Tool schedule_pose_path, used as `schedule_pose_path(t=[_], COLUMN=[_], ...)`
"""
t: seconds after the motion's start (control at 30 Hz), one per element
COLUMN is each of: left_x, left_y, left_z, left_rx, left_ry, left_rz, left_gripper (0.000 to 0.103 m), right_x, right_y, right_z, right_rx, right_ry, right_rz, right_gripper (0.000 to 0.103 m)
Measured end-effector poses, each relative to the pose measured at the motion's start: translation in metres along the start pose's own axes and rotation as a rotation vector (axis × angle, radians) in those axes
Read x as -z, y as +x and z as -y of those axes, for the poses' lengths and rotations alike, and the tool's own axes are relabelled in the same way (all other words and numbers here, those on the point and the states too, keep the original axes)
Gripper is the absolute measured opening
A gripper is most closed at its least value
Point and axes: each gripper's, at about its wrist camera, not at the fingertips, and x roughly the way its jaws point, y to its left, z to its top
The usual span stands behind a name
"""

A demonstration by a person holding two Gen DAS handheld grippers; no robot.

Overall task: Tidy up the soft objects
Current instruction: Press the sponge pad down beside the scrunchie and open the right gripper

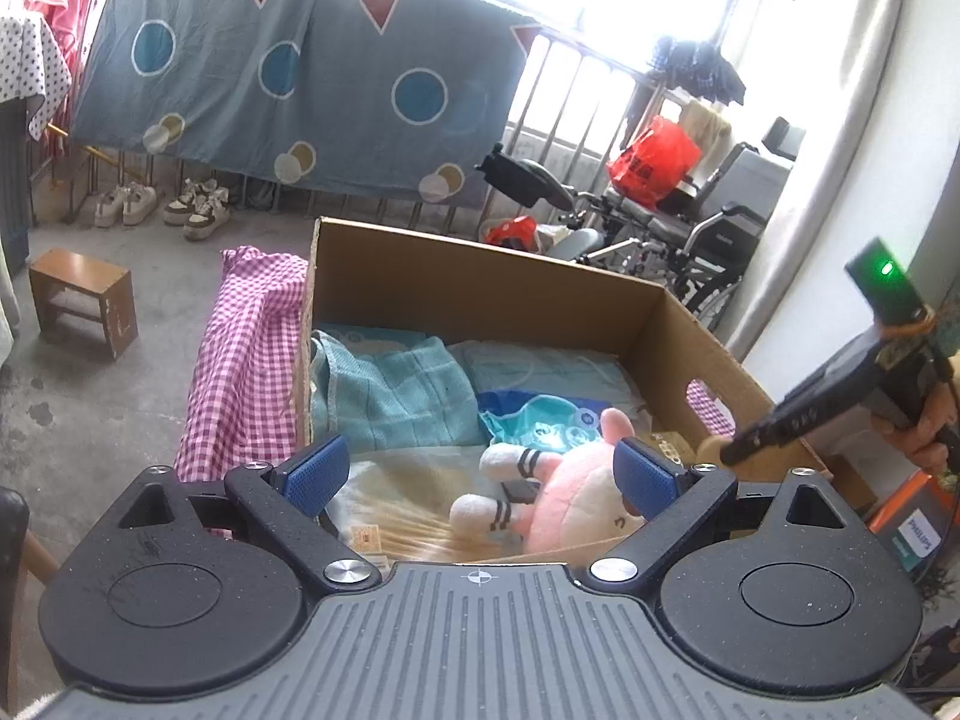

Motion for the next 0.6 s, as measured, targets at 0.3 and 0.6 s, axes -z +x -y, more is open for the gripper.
schedule_pose_path(t=[0.3,0.6], left_x=[0.003,0.003], left_y=[0.000,0.000], left_z=[-0.011,-0.012], left_rx=[0.016,0.030], left_ry=[-0.029,-0.031], left_rz=[0.005,0.014], left_gripper=[0.095,0.095], right_x=[-0.016,-0.020], right_y=[0.039,0.051], right_z=[-0.012,-0.022], right_rx=[0.031,0.208], right_ry=[-0.090,-0.211], right_rz=[-0.243,-0.254], right_gripper=[0.007,0.013])
